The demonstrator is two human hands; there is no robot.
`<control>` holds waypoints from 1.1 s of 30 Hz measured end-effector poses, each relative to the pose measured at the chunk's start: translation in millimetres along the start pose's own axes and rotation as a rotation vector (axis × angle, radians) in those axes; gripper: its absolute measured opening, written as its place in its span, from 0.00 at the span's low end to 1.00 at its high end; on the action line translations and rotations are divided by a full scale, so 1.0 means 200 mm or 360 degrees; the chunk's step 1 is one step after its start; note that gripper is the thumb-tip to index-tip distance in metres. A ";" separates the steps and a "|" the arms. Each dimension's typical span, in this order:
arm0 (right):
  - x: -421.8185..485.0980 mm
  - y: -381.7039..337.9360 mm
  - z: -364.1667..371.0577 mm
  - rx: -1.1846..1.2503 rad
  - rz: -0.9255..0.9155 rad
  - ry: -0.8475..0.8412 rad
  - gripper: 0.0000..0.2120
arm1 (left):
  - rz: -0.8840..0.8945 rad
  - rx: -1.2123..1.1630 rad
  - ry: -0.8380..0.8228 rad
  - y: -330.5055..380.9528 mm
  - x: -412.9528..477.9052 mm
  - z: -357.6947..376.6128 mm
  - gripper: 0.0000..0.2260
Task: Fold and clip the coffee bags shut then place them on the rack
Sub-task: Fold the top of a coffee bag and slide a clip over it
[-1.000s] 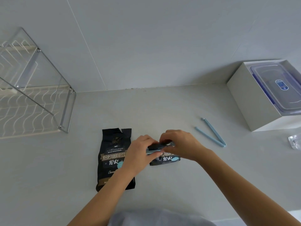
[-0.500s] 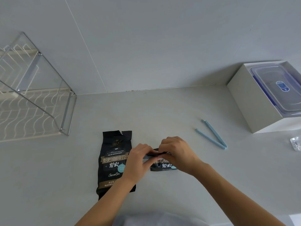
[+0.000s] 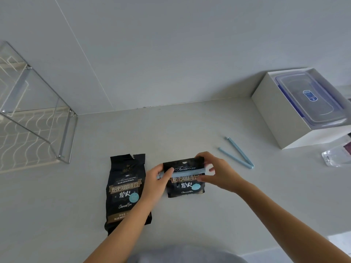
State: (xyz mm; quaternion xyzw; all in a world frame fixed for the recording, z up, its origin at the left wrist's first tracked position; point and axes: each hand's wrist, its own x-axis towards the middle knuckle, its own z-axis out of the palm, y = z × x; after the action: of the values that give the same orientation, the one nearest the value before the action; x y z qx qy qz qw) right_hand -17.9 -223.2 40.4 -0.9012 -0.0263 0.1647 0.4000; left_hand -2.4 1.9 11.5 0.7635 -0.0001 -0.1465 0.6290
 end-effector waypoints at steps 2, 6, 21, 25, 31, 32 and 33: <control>0.00 0.05 0.05 0.0221 0.0105 0.0091 0.27 | -0.0074 -0.0129 0.0084 0.02 0.01 0.03 0.06; -0.01 0.12 0.16 0.0487 0.0221 -0.0009 0.28 | -0.0491 -0.0265 0.0151 0.00 0.02 0.02 0.10; 0.04 -0.27 0.17 0.0971 0.0316 0.0349 0.21 | -0.0473 -0.0374 0.0029 0.20 -0.13 -0.19 0.13; 0.07 -0.55 0.17 0.1050 0.0078 0.0186 0.16 | -0.0326 -0.0282 0.0173 0.28 -0.17 -0.42 0.17; 0.14 -1.11 0.36 0.0938 -0.0175 0.0059 0.20 | -0.0093 -0.0200 0.0421 0.41 -0.32 -0.93 0.19; 0.16 -1.21 0.40 0.0923 -0.0187 0.0066 0.22 | -0.0025 -0.0194 0.0463 0.44 -0.34 -1.03 0.17; 0.18 -1.32 0.44 0.0917 -0.0206 0.0081 0.24 | 0.0046 -0.0183 0.0507 0.46 -0.36 -1.13 0.15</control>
State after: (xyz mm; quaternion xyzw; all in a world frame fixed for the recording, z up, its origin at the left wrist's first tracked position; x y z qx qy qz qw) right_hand 10.7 24.9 167.2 -0.7508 -0.0258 0.1171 0.6495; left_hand -4.5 213.3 153.3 0.7398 0.0969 -0.0144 0.6657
